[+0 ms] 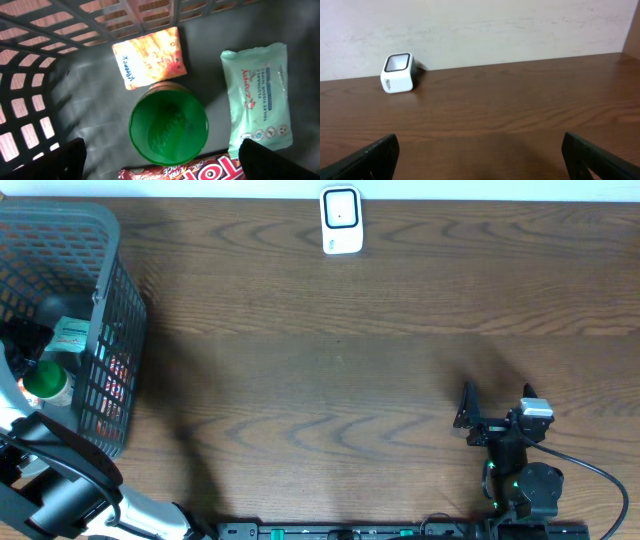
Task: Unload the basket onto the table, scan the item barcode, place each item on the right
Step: 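Lower the left gripper into the basket and grasp the green-capped bottle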
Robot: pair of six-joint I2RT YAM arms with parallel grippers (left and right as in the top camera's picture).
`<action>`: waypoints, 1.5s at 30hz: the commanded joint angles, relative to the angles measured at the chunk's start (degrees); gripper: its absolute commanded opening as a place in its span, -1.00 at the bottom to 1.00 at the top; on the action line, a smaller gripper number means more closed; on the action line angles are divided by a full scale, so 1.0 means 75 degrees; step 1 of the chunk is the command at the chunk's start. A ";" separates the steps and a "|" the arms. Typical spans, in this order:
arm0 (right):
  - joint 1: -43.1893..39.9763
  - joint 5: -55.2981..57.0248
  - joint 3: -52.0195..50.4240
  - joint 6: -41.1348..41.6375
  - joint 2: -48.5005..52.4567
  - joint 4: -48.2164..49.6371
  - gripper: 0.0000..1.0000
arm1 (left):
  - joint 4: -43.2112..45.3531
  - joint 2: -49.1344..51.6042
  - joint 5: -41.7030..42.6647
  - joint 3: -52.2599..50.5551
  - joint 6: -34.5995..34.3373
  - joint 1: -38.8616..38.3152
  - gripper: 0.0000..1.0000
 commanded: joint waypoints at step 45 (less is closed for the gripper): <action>0.0061 -0.0038 -0.0012 -0.0076 -0.0029 -0.0032 0.99 | -0.0198 0.1897 0.0087 -0.0055 -0.0306 0.0012 0.17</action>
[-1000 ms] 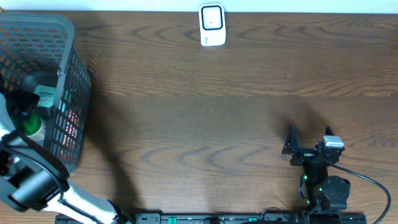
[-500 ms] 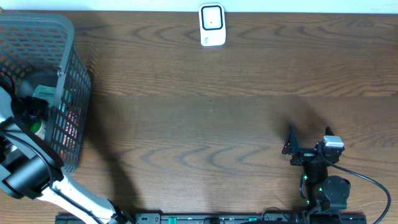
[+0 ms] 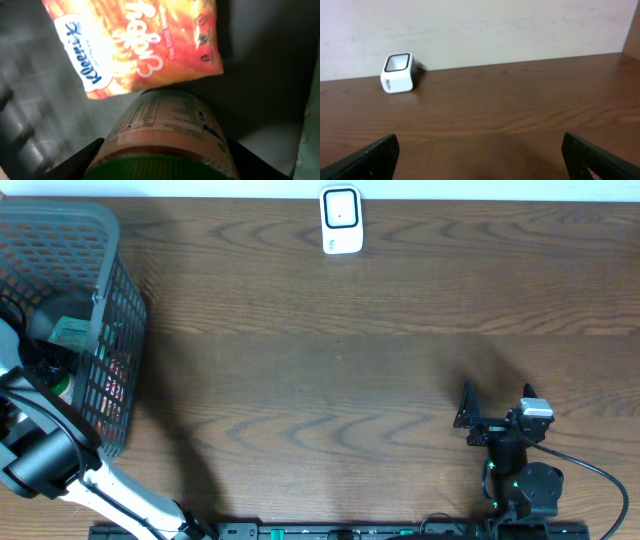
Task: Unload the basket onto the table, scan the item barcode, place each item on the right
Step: 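Lower the left gripper into the basket and grasp the green-capped bottle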
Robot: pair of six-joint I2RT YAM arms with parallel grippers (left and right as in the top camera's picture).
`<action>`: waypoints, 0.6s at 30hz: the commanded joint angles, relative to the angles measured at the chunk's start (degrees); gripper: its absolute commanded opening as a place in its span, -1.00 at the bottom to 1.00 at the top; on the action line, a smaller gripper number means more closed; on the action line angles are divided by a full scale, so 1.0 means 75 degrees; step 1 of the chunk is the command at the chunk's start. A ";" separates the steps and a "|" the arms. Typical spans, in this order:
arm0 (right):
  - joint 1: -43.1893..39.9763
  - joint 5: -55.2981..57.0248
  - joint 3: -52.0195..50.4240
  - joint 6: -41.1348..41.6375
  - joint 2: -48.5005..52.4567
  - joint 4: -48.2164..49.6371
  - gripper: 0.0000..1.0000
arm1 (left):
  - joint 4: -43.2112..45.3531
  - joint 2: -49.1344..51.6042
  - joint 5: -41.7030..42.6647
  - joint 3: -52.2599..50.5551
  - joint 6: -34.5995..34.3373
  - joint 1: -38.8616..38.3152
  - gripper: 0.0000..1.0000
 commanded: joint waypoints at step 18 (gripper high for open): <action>0.0061 -0.0035 -0.0012 -0.0076 -0.0029 -0.0032 0.98 | -0.0230 -0.4462 0.1227 -0.0017 0.0219 -0.0210 0.17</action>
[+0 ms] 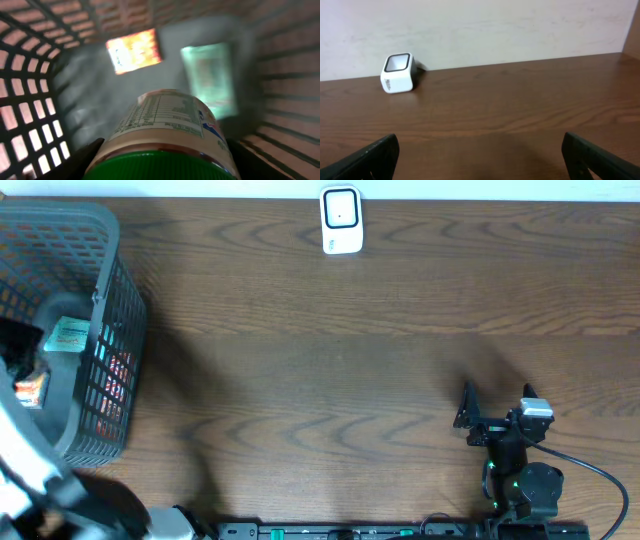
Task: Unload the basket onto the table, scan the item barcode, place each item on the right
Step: 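Lower the left gripper into the basket and grasp the green-capped bottle, then carry the bottle with the left gripper to the white scanner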
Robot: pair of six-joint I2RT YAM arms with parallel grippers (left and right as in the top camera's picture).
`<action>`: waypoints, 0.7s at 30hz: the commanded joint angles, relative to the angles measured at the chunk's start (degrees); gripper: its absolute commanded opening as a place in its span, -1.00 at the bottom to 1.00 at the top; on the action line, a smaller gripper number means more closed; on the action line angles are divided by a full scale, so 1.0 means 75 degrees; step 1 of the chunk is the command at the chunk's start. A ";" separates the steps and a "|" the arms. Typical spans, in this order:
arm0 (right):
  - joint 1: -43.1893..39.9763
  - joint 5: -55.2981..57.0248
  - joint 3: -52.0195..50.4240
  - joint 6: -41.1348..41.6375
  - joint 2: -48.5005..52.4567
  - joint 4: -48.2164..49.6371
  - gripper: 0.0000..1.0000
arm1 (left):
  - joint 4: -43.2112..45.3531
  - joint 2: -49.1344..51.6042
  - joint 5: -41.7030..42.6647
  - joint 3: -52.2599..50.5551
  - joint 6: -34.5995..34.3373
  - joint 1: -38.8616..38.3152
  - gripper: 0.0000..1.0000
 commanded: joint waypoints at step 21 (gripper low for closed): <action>0.0061 -0.0035 -0.0012 -0.0076 -0.0029 -0.0029 0.98 | 0.0845 -0.2547 0.1521 0.0052 0.0312 -0.6598 0.18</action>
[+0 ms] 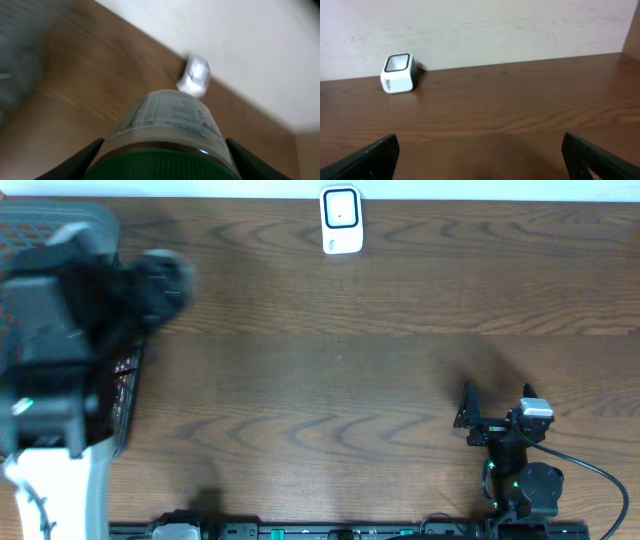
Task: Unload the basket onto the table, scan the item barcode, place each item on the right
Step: 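Carry the bottle with the left gripper to the white scanner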
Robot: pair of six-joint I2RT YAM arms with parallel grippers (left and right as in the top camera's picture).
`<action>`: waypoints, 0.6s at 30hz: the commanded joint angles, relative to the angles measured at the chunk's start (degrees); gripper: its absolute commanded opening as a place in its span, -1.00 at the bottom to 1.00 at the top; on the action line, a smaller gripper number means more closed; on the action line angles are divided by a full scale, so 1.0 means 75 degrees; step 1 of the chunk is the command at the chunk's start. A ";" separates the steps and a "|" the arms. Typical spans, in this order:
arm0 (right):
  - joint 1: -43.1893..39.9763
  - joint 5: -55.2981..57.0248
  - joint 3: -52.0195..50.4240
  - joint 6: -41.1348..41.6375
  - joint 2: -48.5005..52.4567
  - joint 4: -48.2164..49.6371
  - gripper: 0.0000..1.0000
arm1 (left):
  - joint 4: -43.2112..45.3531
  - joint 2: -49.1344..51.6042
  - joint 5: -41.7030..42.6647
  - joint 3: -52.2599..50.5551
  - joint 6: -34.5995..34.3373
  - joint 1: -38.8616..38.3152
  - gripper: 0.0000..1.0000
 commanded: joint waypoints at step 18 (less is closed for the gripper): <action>0.0058 -0.0035 -0.0012 -0.0076 -0.0029 -0.0029 0.98 | 0.0254 0.4951 -0.0644 0.0038 0.3200 -0.4246 0.19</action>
